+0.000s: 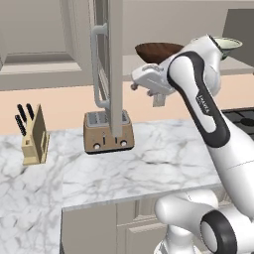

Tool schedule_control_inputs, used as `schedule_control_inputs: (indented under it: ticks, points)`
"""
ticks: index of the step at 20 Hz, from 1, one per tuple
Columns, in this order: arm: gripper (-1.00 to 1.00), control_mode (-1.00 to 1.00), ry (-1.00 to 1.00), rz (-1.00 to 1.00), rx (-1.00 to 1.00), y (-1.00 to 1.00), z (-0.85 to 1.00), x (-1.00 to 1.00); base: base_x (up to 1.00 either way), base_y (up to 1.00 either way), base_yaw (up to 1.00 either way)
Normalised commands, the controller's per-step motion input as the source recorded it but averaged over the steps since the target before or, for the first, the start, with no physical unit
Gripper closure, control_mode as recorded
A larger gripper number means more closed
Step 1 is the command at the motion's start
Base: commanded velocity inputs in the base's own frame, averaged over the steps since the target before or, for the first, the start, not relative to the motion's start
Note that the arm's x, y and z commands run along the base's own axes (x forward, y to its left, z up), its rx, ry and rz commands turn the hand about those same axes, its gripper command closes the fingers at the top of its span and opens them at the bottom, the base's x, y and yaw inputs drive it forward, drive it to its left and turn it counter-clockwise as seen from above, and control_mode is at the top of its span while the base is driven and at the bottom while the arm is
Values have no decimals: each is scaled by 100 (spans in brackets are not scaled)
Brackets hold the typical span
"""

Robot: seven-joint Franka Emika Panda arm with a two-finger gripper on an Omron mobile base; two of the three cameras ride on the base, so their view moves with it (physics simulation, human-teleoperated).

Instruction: Move the bowls from the cabinet to the plates on the dining table.

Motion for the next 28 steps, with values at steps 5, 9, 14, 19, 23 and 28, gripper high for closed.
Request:
schedule_control_inputs:
  ticks: [5,9,14,19,23,28]
  points:
    - [-100,-100,-17,0,-31,-12,5,0,0,0,0]
    - [-100,-100,-16,0,-16,-29,7,0,0,0,0]
    - [-100,-100,-12,1,-5,-46,1,0,0,0,0]
    - [-100,-100,-10,0,-12,-21,0,0,0,0,0]
    - [-100,-100,-9,0,-22,0,0,11,0,0,0]
    - [-100,-100,-9,0,-19,-9,4,18,0,0,0]
